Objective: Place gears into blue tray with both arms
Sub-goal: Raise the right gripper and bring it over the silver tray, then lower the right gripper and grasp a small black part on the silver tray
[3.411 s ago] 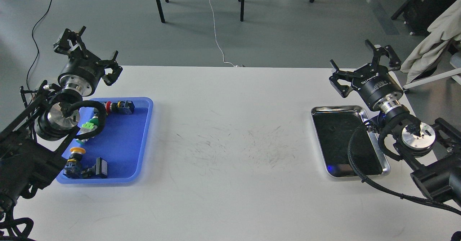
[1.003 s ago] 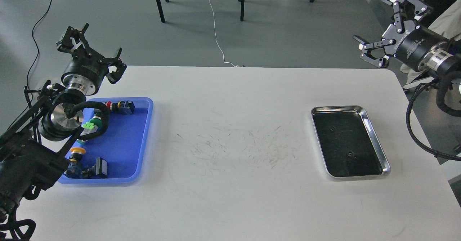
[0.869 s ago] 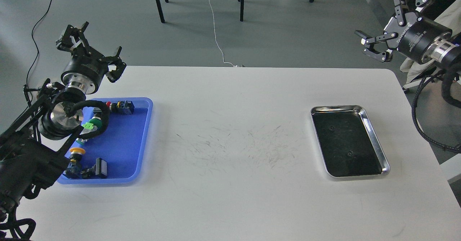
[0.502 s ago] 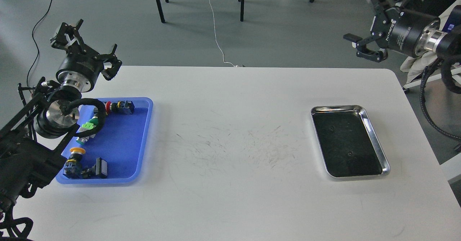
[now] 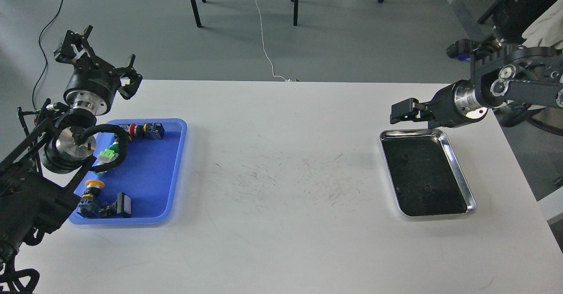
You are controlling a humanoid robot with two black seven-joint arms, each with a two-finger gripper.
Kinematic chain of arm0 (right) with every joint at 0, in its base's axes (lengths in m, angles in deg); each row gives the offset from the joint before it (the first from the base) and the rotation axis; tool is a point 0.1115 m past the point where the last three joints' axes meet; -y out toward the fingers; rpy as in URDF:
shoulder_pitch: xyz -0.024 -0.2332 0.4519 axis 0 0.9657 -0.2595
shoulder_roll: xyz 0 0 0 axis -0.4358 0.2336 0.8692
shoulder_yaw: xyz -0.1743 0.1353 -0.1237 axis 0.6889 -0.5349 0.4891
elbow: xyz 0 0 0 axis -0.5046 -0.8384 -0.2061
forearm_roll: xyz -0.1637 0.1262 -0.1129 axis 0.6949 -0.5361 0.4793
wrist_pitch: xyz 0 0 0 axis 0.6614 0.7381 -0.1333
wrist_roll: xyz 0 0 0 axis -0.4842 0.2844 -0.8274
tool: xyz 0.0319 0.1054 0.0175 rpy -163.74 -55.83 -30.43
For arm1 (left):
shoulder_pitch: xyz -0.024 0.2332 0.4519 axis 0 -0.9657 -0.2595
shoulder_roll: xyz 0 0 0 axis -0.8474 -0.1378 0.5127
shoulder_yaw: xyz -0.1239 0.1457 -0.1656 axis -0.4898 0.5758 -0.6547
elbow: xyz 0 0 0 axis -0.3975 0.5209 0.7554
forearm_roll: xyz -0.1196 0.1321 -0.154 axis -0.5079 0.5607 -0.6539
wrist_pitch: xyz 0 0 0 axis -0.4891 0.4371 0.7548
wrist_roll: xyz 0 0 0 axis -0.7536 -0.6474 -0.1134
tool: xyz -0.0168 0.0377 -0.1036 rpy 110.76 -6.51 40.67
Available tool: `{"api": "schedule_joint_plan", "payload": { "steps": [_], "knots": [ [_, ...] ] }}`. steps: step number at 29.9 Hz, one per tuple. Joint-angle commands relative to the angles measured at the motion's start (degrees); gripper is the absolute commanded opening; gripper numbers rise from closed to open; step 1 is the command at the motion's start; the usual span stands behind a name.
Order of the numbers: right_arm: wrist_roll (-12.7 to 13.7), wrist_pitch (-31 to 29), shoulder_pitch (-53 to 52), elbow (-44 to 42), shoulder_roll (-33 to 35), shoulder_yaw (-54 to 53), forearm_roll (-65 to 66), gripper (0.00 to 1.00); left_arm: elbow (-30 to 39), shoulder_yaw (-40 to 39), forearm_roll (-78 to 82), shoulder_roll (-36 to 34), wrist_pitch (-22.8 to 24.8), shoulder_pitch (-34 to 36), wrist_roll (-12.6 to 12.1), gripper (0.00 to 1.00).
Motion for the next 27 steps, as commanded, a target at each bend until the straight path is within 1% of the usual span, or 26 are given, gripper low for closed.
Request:
{"api": "schedule_joint_plan", "payload": {
  "steps": [1, 4, 8, 12, 18, 23, 27],
  "knots": [
    [0.1, -0.3, -0.3, 0.2, -4.9, 4.7, 0.6, 0.99, 0.0, 0.2, 0.0, -0.1, 0.0, -0.1, 0.0, 0.98],
    [0.1, -1.9, 0.4, -0.5, -6.8, 6.6, 1.9, 0.99, 0.0, 0.3, 0.0, 0.6, 0.0, -0.2, 0.1, 0.98],
    [0.0, -2.1, 2.2, -1.7, -7.0, 6.9, 2.2, 0.99, 0.0, 0.4, 0.0, 0.9, 0.0, -0.5, 0.2, 0.98],
    [-0.6, -1.8, 5.6, -6.0, -7.0, 6.8, 5.4, 0.98, -0.4, 0.4, 0.0, 0.7, 0.0, -0.5, 0.1, 0.98],
    [-0.5, -1.0, 10.5, -11.3, -7.5, 6.3, 6.0, 0.98, -0.9, 0.7, 0.1, 1.0, 0.3, -0.6, 0.1, 0.98],
    [-0.5, -1.0, 12.5, -15.2, -8.2, 6.2, 6.0, 0.96, -1.0, 0.7, 0.1, 1.1, 0.3, -0.8, 0.2, 0.98],
    [-0.5, -1.0, 12.8, -16.4, -8.4, 5.5, 5.5, 0.95, -1.0, 0.7, 0.1, 1.0, 0.4, -0.8, 0.4, 0.98]
  ]
}}
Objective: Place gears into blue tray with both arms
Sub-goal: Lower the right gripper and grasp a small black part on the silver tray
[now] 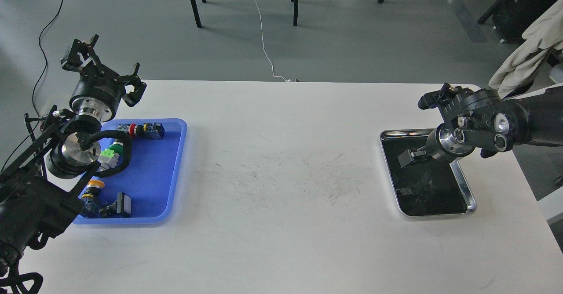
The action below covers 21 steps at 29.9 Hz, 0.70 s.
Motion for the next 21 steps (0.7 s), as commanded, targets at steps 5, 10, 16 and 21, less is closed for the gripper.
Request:
{"api": "schedule_joint_plan", "payload": {
  "steps": [5, 10, 16, 21],
  "knots": [
    [0.0, 0.0, 1.3, -1.8, -2.4, -3.3, -0.6, 0.95, 0.0, 0.0, 0.0, -0.4, 0.2, 0.1, 0.5, 0.98],
    [0.1, 0.0, 4.1, -6.1, -4.7, -3.3, -0.6, 0.95, 0.0, 0.0, 0.0, -0.5, 0.2, 0.0, 0.5, 0.98],
    [0.1, 0.0, 5.0, -7.0, -6.1, -3.3, -0.5, 0.94, 0.0, 0.0, 0.0, -0.6, 0.2, -0.1, 0.6, 0.98],
    [0.1, 0.0, 5.0, -7.0, -6.0, -3.3, -0.5, 0.88, 0.0, 0.0, 0.0, -0.5, 0.2, -0.1, 0.6, 0.98]
  ]
}}
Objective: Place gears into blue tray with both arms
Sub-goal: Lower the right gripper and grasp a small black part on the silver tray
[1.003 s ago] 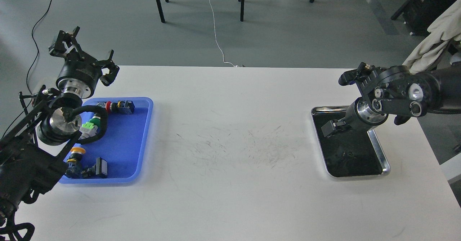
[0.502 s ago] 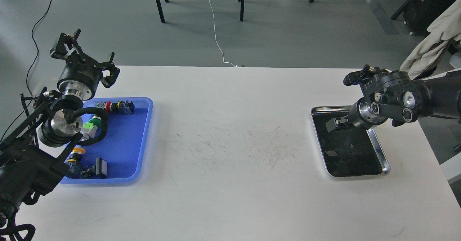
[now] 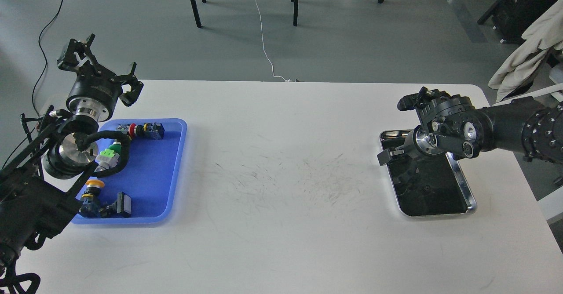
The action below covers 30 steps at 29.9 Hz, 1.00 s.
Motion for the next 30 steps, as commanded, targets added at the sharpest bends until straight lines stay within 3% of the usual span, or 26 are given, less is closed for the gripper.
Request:
{"api": "schedule_joint_plan", "payload": {
  "steps": [1, 30],
  "knots": [
    [0.0, 0.0, -0.1, 0.0, 0.2, 0.0, -0.1, 0.86, 0.0, 0.0, 0.0, 0.0, 0.0, 0.0, 0.0, 0.98],
    [-0.4, -0.6, -0.1, 0.2, 3.2, -4.9, -0.2, 0.79, 0.0, 0.0, 0.0, 0.1, -0.1, 0.1, -0.1, 0.98]
  ]
}}
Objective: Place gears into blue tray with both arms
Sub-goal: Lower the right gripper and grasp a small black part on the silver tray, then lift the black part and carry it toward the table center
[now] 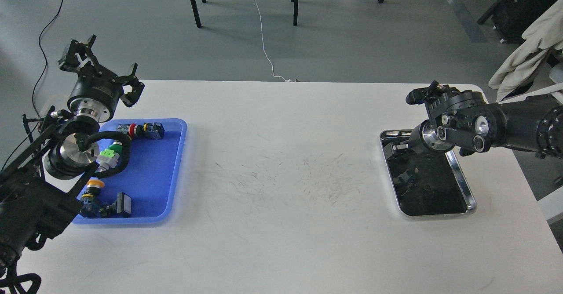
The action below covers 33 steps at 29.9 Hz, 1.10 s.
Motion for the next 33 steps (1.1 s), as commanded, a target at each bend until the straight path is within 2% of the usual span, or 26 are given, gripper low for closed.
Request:
{"api": "schedule_joint_plan", "payload": {
  "steps": [1, 11, 23, 24, 27, 29, 30, 31, 33],
  "knots": [
    [0.0, -0.2, 0.0, -0.1, 0.1, -0.2, 0.0, 0.79, 0.0, 0.0, 0.0, -0.1, 0.0, 0.1, 0.0, 0.98],
    [0.0, -0.5, 0.1, 0.2, 2.0, -0.2, 0.0, 0.76, 0.0, 0.0, 0.0, 0.0, 0.0, 0.1, 0.0, 0.98],
    [0.0, -0.5, 1.2, 0.2, 2.0, -0.2, 0.0, 0.56, -0.1, 0.0, 0.0, -0.2, 0.0, 0.3, 0.0, 0.98],
    [0.0, -0.5, 1.2, 0.2, 2.0, -0.2, 0.1, 0.53, -0.1, 0.0, 0.0, -0.2, 0.0, 0.3, 0.0, 0.98],
    [0.0, -0.5, 1.2, 0.2, 2.0, -0.1, 0.2, 0.34, -0.1, 0.0, 0.0, -0.2, 0.0, 0.3, 0.0, 0.98],
    [0.0, -0.5, 1.1, 0.2, 2.0, -0.1, 0.1, 0.27, -0.1, 0.0, 0.0, -0.1, 0.0, 0.3, 0.0, 0.98],
    [-0.1, -0.6, 1.1, 0.3, 2.0, -0.1, 0.1, 0.18, -0.1, 0.0, 0.0, -0.1, 0.0, 0.3, 0.0, 0.98],
    [-0.1, -0.6, 1.1, 0.3, 2.0, -0.1, 0.1, 0.04, -0.1, 0.0, 0.0, -0.2, 0.0, 0.3, 0.0, 0.98],
    [-0.1, -0.7, 1.0, 0.4, 2.2, 0.0, 0.1, 0.01, -0.1, 0.0, 0.0, -0.2, -0.1, 0.4, 0.0, 0.98]
  ]
}}
